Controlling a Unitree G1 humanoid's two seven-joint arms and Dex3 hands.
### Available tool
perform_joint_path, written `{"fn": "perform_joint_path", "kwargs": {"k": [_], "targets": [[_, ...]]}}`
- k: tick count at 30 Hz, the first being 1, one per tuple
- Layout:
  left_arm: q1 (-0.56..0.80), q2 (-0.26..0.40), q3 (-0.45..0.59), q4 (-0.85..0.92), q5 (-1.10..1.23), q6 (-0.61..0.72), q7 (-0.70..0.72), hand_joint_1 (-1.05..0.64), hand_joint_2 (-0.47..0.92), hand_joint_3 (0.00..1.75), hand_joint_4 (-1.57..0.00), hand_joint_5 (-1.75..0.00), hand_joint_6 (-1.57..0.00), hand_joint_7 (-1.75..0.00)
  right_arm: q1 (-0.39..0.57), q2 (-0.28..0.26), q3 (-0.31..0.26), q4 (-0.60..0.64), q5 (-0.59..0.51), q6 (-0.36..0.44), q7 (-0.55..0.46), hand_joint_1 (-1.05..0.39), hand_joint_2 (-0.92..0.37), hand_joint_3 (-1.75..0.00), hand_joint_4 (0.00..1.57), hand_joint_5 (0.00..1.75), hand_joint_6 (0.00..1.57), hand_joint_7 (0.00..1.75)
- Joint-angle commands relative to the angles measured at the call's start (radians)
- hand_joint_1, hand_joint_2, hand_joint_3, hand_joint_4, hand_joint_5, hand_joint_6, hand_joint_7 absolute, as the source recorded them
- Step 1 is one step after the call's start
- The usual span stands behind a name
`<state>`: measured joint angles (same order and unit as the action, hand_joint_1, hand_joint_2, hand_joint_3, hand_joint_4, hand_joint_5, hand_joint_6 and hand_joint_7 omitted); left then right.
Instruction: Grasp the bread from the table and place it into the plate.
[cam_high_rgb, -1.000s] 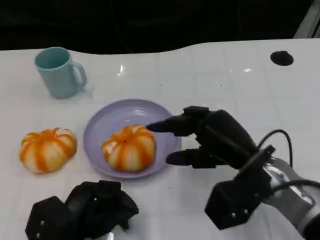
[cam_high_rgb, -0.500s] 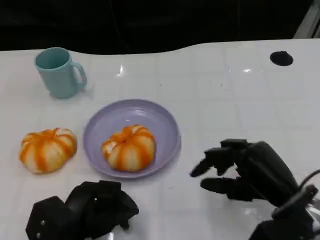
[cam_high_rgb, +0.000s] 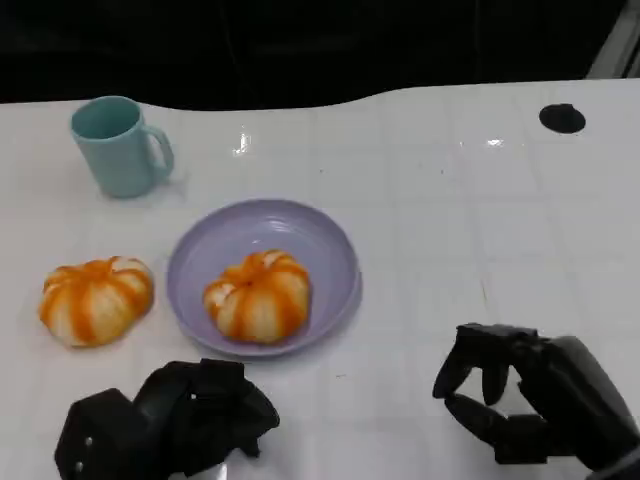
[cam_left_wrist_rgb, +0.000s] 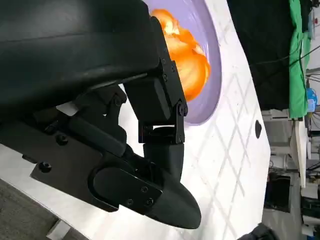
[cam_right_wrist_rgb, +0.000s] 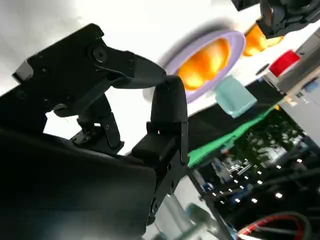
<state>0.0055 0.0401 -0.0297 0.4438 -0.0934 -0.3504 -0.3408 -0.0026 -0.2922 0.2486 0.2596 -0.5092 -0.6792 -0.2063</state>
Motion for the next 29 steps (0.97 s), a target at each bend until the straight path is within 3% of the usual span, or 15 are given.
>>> {"fn": "perform_joint_path", "kwargs": {"k": [1, 5, 13, 29], "targets": [[-0.003, 0.013, 0.007, 0.012, 0.004, 0.001, 0.006, -1.04, 0.84, 0.0, -0.87, -1.52, -1.3, -0.76, 0.051, 0.001, -0.02, -0.047, 0.049, 0.045, 0.041, -0.27, -0.51, -1.03, 0.68, 1.75, 0.54, 1.58], [-0.001, 0.017, 0.011, 0.011, 0.001, 0.002, 0.004, -1.05, 0.84, 0.0, -0.87, -1.52, -1.29, -0.76, 0.071, 0.012, -0.02, -0.046, 0.069, 0.06, 0.055, -0.28, -0.51, -1.01, 0.68, 1.75, 0.54, 1.57], [0.002, 0.019, 0.011, 0.01, 0.0, -0.001, 0.0, -1.04, 0.84, 0.0, -0.87, -1.53, -1.29, -0.77, 0.047, 0.019, -0.023, 0.04, 0.046, -0.007, 0.002, -0.28, -0.51, -0.99, 0.72, 1.75, 0.56, 1.58], [-0.002, 0.024, 0.015, 0.026, -0.005, -0.006, -0.005, -1.04, 0.84, 0.0, -0.88, -1.52, -1.29, -0.75, 0.014, 0.021, -0.019, 0.103, 0.014, -0.045, -0.052, -0.3, -0.51, -0.98, 0.71, 1.75, 0.55, 1.57]]}}
